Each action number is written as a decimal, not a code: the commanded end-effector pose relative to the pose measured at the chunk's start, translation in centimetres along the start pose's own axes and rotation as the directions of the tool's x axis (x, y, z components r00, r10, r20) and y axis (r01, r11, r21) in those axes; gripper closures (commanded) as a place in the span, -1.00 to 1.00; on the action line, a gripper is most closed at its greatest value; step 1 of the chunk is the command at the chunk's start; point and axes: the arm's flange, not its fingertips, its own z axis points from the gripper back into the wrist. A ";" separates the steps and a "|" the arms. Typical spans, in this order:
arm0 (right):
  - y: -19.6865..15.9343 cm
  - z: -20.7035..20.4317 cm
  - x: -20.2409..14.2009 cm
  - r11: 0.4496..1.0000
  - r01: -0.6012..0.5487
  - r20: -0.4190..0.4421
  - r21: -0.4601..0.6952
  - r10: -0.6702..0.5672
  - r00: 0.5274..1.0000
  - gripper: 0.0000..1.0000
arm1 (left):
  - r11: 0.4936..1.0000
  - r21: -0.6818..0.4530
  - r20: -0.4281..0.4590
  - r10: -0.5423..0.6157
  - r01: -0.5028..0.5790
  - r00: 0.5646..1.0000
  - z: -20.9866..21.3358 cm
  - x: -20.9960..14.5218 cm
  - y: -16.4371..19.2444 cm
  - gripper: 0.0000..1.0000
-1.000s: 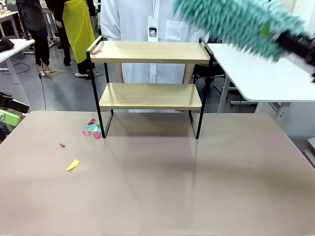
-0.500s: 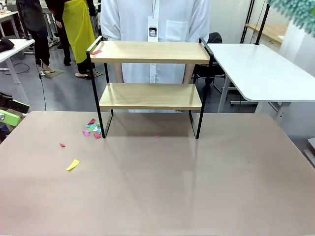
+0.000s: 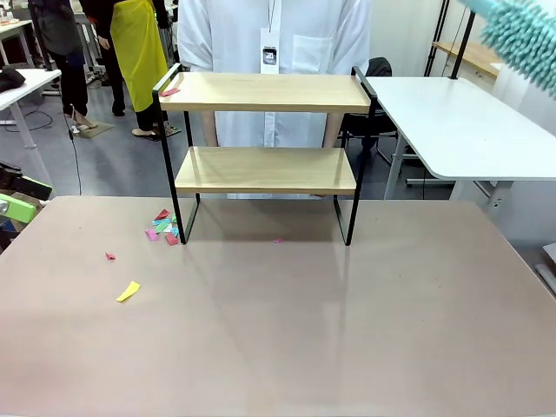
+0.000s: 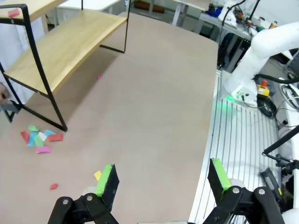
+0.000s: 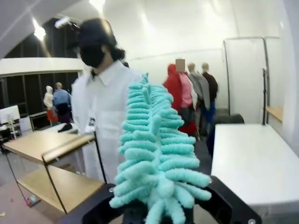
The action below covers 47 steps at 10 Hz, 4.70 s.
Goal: Clean the shelf.
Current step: Hand the Duster back to the human.
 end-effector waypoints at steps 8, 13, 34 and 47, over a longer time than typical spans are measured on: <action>-1.6 -0.4 -6.1 0.997 0.007 -0.172 -0.079 -0.021 0.985 0.67 | 1.000 0.002 0.015 -0.003 0.003 1.000 0.0 0.3 0.1 -1.00; -1.6 -0.4 -6.1 0.997 0.007 -0.172 -0.079 -0.021 0.985 0.67 | 1.000 0.002 0.015 -0.003 0.003 1.000 0.0 0.3 0.1 -1.00; -1.0 -0.3 -4.2 0.997 0.012 -0.200 -0.077 -0.028 0.979 -1.00 | 1.000 0.002 0.015 -0.003 0.003 1.000 0.0 0.3 0.1 -1.00; -11.0 5.2 15.4 0.878 0.447 0.173 -0.174 -0.419 0.891 -1.00 | 1.000 0.002 0.015 -0.003 0.003 1.000 0.0 0.3 0.1 -1.00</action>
